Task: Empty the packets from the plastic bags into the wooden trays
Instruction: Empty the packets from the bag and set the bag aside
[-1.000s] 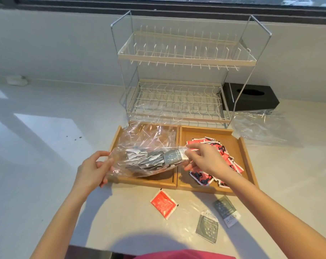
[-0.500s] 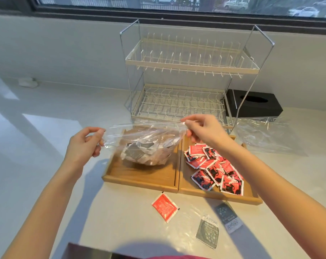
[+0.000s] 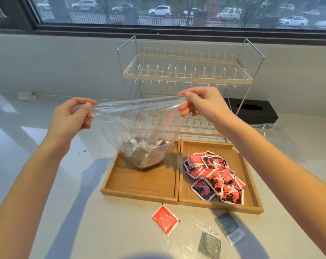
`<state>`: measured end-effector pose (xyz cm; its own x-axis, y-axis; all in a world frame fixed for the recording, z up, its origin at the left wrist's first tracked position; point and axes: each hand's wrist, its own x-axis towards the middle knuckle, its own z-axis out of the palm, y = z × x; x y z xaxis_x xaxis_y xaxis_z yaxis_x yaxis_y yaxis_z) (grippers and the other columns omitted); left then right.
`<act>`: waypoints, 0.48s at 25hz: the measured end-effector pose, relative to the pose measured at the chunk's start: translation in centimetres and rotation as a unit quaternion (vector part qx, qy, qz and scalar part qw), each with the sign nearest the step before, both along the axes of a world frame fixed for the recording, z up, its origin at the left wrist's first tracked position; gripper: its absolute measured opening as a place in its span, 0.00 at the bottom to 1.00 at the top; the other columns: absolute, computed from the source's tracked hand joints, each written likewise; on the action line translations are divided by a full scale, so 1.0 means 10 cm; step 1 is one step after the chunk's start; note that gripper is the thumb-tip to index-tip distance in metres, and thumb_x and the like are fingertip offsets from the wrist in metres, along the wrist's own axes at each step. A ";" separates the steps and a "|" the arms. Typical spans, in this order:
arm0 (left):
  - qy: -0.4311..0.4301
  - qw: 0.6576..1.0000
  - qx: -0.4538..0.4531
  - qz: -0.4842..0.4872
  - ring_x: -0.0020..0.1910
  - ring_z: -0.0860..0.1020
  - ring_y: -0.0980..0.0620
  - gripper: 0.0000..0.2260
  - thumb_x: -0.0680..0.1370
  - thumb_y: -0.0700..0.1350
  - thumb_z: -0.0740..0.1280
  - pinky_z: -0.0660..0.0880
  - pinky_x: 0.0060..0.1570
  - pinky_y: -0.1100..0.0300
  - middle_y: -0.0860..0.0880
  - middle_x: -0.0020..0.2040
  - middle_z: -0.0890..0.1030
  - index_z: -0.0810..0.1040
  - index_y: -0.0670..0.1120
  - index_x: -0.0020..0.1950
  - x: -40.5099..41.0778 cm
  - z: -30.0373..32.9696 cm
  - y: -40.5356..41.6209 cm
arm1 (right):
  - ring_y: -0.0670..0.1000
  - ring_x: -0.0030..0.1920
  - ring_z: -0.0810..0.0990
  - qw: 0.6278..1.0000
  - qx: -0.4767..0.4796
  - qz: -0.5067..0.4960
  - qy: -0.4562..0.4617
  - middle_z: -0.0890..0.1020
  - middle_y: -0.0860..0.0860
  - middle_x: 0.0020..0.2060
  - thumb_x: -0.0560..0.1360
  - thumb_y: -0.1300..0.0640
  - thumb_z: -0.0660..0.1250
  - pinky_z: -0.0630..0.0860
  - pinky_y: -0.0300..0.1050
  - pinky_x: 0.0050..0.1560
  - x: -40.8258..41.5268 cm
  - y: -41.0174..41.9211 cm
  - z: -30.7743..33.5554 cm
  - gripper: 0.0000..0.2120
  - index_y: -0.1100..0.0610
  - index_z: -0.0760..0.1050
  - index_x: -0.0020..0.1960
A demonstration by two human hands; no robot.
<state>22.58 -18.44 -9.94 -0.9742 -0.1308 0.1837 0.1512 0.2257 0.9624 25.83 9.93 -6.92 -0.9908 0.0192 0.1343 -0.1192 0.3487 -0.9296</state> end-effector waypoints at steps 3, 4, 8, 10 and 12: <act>0.034 0.999 0.002 -0.006 0.21 0.69 0.61 0.11 0.77 0.42 0.60 0.71 0.26 0.72 0.59 0.20 0.74 0.77 0.55 0.39 -0.02 0.16 0.04 | 0.42 0.28 0.80 0.999 -0.030 -0.004 0.035 0.82 0.49 0.30 0.78 0.61 0.56 0.72 0.32 0.29 -0.03 0.04 0.14 0.12 0.52 0.77 0.46; 0.038 0.999 0.001 -0.007 0.21 0.69 0.61 0.11 0.77 0.42 0.60 0.71 0.26 0.72 0.59 0.20 0.74 0.77 0.54 0.39 -0.03 0.18 0.06 | 0.42 0.28 0.80 0.999 -0.031 -0.001 0.038 0.82 0.48 0.30 0.78 0.61 0.56 0.72 0.32 0.29 -0.02 0.05 0.16 0.12 0.51 0.77 0.45; 0.041 0.999 -0.010 -0.004 0.22 0.70 0.61 0.11 0.77 0.42 0.60 0.71 0.26 0.72 0.59 0.20 0.74 0.77 0.54 0.39 -0.02 0.25 0.07 | 0.41 0.29 0.80 0.999 -0.014 0.001 0.034 0.82 0.48 0.31 0.79 0.60 0.56 0.74 0.33 0.31 0.00 0.06 0.18 0.12 0.51 0.76 0.45; 0.048 0.999 -0.011 -0.006 0.22 0.70 0.62 0.11 0.76 0.42 0.60 0.71 0.27 0.72 0.59 0.20 0.74 0.77 0.54 0.39 -0.01 0.29 0.09 | 0.41 0.29 0.80 0.999 -0.012 -0.005 0.044 0.82 0.47 0.31 0.78 0.60 0.56 0.74 0.33 0.32 0.01 0.08 0.23 0.12 0.51 0.77 0.46; 0.062 0.998 -0.015 -0.004 0.22 0.70 0.61 0.11 0.76 0.43 0.60 0.71 0.27 0.72 0.59 0.20 0.74 0.77 0.54 0.39 0.01 0.36 0.10 | 0.41 0.29 0.80 0.998 -0.014 -0.013 0.064 0.82 0.47 0.31 0.78 0.60 0.56 0.74 0.33 0.32 0.01 0.09 0.30 0.11 0.52 0.77 0.47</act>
<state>22.69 -17.46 -6.30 -0.9446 -0.1159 0.3071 0.2709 0.2525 0.9289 25.89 10.87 -3.89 -0.9649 0.0505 0.2578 -0.2280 0.3267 -0.9172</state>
